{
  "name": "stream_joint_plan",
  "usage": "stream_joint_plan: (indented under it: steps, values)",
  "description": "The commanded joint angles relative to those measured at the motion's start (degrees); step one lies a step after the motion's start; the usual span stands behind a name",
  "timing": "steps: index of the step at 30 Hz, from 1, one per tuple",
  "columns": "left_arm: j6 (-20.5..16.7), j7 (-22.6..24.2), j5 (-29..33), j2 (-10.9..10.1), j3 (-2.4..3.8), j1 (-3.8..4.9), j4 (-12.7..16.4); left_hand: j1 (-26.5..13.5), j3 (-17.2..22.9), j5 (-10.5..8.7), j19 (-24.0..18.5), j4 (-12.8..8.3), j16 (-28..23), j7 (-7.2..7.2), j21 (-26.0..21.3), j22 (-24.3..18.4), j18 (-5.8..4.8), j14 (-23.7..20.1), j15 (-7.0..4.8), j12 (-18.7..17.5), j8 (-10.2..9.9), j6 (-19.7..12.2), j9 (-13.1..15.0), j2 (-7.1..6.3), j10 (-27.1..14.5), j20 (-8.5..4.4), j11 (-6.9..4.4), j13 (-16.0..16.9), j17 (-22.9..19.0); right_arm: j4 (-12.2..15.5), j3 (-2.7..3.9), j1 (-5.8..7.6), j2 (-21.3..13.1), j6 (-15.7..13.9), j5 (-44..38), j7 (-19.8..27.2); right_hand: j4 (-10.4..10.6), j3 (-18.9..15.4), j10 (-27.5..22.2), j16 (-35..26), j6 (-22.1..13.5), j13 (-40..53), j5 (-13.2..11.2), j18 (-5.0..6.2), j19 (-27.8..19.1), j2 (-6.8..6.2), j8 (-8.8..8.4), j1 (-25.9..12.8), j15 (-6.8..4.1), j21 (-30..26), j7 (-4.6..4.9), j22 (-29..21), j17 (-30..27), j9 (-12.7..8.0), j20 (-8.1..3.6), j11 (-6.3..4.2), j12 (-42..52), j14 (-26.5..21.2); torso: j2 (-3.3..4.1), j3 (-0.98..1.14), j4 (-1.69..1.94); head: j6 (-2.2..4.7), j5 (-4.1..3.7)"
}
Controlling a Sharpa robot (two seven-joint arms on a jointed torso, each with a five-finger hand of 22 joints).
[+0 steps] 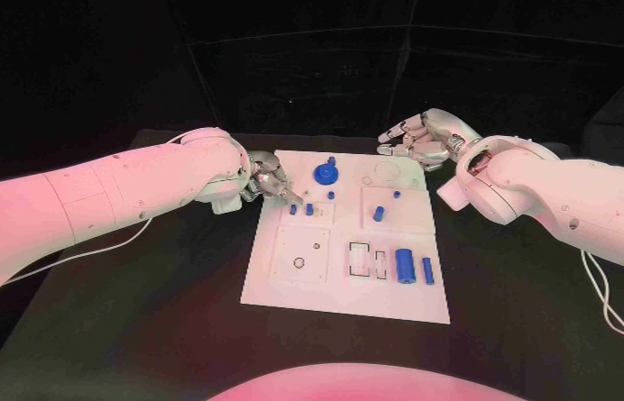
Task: Assemble the parts on the task board
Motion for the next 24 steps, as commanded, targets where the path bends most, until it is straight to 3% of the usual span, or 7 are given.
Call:
stream_joint_plan:
  steps: [1,5,8,12,16,22,24]
  values:
    - [-9.06,8.11,6.53,-0.47,0.03,0.07,0.4,1.21,-1.77,-0.28,-1.18,0.72,-0.16,1.09,-1.39,-1.81,-0.09,5.57,1.01,-3.14,-1.57,-2.6,-0.85,0.01,-3.31,0.47,1.0,-4.6,13.92,-0.02,0.03,0.12,0.0,0.2,-0.09,0.58,0.11,-0.13,-0.38,-0.17,-0.41,-0.05,0.39,1.13,-0.38,0.33,0.25,-0.08,-0.48,-0.39,0.18,0.9,1.42,-0.06,-0.02,0.17,-0.31,2.72,-0.02,0.0,0.0,0.15,-0.05]
    - [-14.73,15.65,9.8,-0.98,0.03,0.07,0.59,3.86,-3.88,-0.26,-5.22,1.31,-3.38,2.64,-8.13,-10.5,1.63,3.73,2.33,-8.59,-3.2,-5.52,-2.18,1.02,-10.28,1.68,2.56,-12.4,7.46,-0.04,0.03,0.12,-0.02,0.2,-0.09,0.58,0.11,-0.13,-0.38,-0.17,-0.41,-0.05,0.39,1.13,-0.38,0.33,0.25,-0.08,-0.48,-0.39,0.18,0.9,1.42,-0.06,-0.02,0.17,-0.31,2.72,-0.01,0.05,-0.01,0.29,-0.09]
    - [-17.6,22.52,11.83,-0.91,0.02,0.07,0.52,10.23,-2.7,-0.13,-15.84,-1.09,-16.03,4.45,-24.49,-29.31,4.79,-4.93,3.88,-13.28,-4.53,-7.6,-3.48,3.3,-17.84,3.13,4.32,-15.2,-12.38,-0.11,0.03,0.12,0.0,0.17,-0.09,0.59,0.11,-0.13,-0.38,-0.17,-0.41,-0.05,0.39,1.13,-0.38,0.33,0.25,-0.08,-0.48,-0.39,0.18,0.9,1.42,-0.06,-0.02,0.17,-0.31,2.72,0.0,0.08,0.04,0.46,-0.23]
    - [-18.36,27.82,10.59,-0.32,0.0,0.05,0.8,20.42,3.08,-0.37,-21.55,-7.2,-34.68,6.45,-31.78,-33.31,5.05,-19.81,5.71,-20.47,-6.61,-8.21,-5.61,5.37,-23.83,4.64,6.3,-20.75,-34.71,-0.23,0.03,0.12,0.08,0.16,-0.09,0.63,0.11,-0.13,-0.38,-0.17,-0.41,-0.05,0.39,1.13,-0.38,0.33,0.25,-0.08,-0.48,-0.39,0.18,0.9,1.42,-0.06,-0.02,0.17,-0.31,2.72,0.09,-0.03,-0.08,0.62,-0.37]
    - [-19.13,30.74,3.34,0.59,-0.4,-0.13,1.13,24.32,7.84,-0.24,-22.35,-12.28,-37.04,7.11,-32.99,-33.99,5.12,-20.6,6.37,-25.84,-9.48,-5.66,-8.3,3.21,-23.71,5.32,6.88,-26.32,-37.17,-0.35,0.03,0.12,0.15,0.17,-0.09,0.67,0.11,-0.13,-0.38,-0.17,-0.41,-0.05,0.39,1.13,-0.38,0.33,0.25,-0.08,-0.48,-0.39,0.18,0.9,1.42,-0.06,-0.02,0.17,-0.31,2.72,0.1,-0.02,-0.11,0.7,-0.61]
    - [-20.57,33.1,-8.58,2.82,-1.93,-0.45,0.26,21.25,9.83,-0.18,-20.11,-13.66,-34.2,6.67,-31.26,-33.11,5.26,-17.03,6.62,-32.56,-14.32,-2.77,-11.95,0.24,-24.64,5.76,7.39,-33.05,-37.52,-0.48,0.03,0.12,0.41,0.3,-0.09,0.71,0.22,-0.18,-0.39,-0.19,-0.45,-0.05,0.4,1.14,-0.39,0.37,0.26,-0.17,-0.47,-0.41,0.18,0.87,1.4,-0.07,-0.01,0.18,-0.3,2.72,0.13,0.0,-0.17,0.96,-0.99]
    - [-20.36,32.75,-11.54,3.48,-2.18,-0.62,-0.15,20.19,10.13,-0.46,-18.37,-14.01,-30.44,6.73,-30.64,-32.98,5.28,-13.77,6.65,-34.13,-16.14,-2.09,-13.17,-0.6,-24.55,5.82,7.46,-35.05,-34.1,-0.48,0.03,0.12,0.45,0.32,-0.09,0.71,0.22,-0.18,-0.39,-0.19,-0.45,-0.05,0.4,1.14,-0.39,0.37,0.26,-0.17,-0.47,-0.41,0.18,0.87,1.4,-0.07,-0.01,0.18,-0.3,2.72,0.15,0.0,-0.14,1.03,-1.16]
